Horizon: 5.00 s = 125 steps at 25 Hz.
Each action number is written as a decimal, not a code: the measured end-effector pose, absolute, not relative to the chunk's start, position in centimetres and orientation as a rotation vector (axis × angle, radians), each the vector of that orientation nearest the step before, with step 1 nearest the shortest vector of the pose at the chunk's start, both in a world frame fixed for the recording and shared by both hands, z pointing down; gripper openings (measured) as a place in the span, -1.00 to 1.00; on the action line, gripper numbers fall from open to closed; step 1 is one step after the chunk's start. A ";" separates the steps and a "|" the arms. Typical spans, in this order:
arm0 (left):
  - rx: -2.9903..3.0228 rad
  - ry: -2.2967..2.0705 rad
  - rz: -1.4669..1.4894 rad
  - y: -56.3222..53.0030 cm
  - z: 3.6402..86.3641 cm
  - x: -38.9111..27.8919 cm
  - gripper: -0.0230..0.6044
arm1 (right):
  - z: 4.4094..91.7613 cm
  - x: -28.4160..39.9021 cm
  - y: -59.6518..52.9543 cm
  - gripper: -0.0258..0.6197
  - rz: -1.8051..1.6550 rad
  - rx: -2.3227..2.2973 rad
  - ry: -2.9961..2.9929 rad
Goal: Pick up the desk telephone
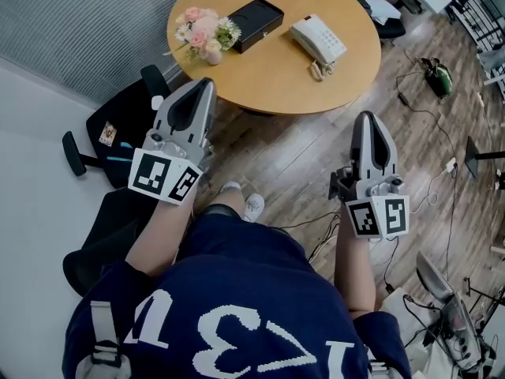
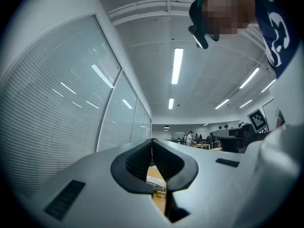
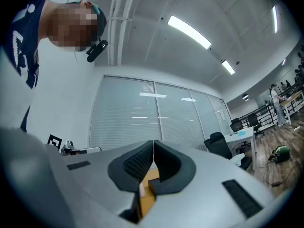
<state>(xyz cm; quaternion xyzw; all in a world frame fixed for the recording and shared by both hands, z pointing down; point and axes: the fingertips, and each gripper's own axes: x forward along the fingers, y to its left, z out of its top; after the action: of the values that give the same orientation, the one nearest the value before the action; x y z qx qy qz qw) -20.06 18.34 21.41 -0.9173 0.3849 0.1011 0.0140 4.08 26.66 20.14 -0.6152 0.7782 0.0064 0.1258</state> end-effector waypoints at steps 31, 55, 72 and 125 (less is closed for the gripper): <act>-2.933 0.973 0.383 3.1 22.5 -12.8 -0.88 | 20.6 5.4 7.3 -0.83 0.044 -1.757 2.349; -2.989 1.011 0.330 -3.7 24.7 -7.0 -0.88 | 21.6 9.2 -2.2 -0.83 -0.018 -1.688 2.394; -2.927 1.147 0.302 -8.9 25.3 0.6 -0.88 | 21.6 15.6 -9.9 -0.83 -0.031 -1.510 2.477; -3.434 1.177 -0.649 -14.0 55.8 11.9 0.01 | 55.5 21.9 -22.6 -0.19 -0.805 -1.413 3.117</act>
<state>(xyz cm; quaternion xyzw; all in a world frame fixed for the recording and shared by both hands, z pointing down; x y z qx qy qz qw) 11.88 -14.02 55.77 -0.8968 0.3073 -0.1694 -0.2696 21.92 -22.55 55.47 -0.3948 0.8712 -0.2249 -0.1861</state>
